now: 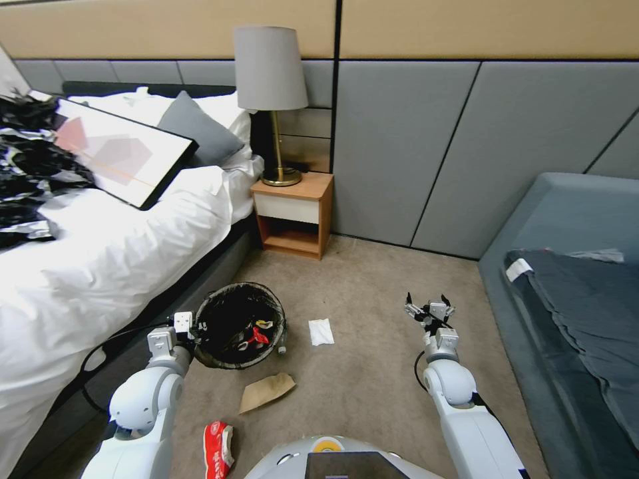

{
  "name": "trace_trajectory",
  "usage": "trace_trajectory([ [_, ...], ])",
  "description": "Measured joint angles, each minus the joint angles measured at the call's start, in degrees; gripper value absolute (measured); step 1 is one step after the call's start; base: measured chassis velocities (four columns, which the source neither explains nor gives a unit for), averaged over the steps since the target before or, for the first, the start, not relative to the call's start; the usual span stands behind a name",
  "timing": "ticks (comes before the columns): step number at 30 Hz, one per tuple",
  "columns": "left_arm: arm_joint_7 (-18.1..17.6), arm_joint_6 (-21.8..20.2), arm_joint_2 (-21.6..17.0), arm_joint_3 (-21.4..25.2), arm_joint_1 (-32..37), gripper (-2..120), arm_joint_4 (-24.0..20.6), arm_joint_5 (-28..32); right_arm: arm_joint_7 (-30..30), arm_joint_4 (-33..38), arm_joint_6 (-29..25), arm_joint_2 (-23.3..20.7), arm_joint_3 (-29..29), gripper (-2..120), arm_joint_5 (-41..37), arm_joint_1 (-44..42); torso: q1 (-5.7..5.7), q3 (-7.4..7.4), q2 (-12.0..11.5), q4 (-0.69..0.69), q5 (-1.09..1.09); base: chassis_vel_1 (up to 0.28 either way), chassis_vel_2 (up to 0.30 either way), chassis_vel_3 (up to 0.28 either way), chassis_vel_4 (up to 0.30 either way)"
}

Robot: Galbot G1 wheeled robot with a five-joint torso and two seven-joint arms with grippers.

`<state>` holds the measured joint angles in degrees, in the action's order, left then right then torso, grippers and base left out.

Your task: Pick up the trash bin, then pick up the garbage from the floor and place it into the trash bin.

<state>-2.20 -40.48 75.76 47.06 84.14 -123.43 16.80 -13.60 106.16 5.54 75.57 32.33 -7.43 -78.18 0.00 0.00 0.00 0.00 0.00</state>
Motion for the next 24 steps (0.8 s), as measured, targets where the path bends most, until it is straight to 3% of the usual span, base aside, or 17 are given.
trace_trajectory([
  [24,0.5,0.9,-0.3,-0.2,0.4,0,0.3,-1.7,-0.9,-0.3,-1.9,0.7,-0.2,100,2.1,-0.7,0.0,0.0,0.0,0.02,0.01,0.049,0.051,0.048,0.045],
])
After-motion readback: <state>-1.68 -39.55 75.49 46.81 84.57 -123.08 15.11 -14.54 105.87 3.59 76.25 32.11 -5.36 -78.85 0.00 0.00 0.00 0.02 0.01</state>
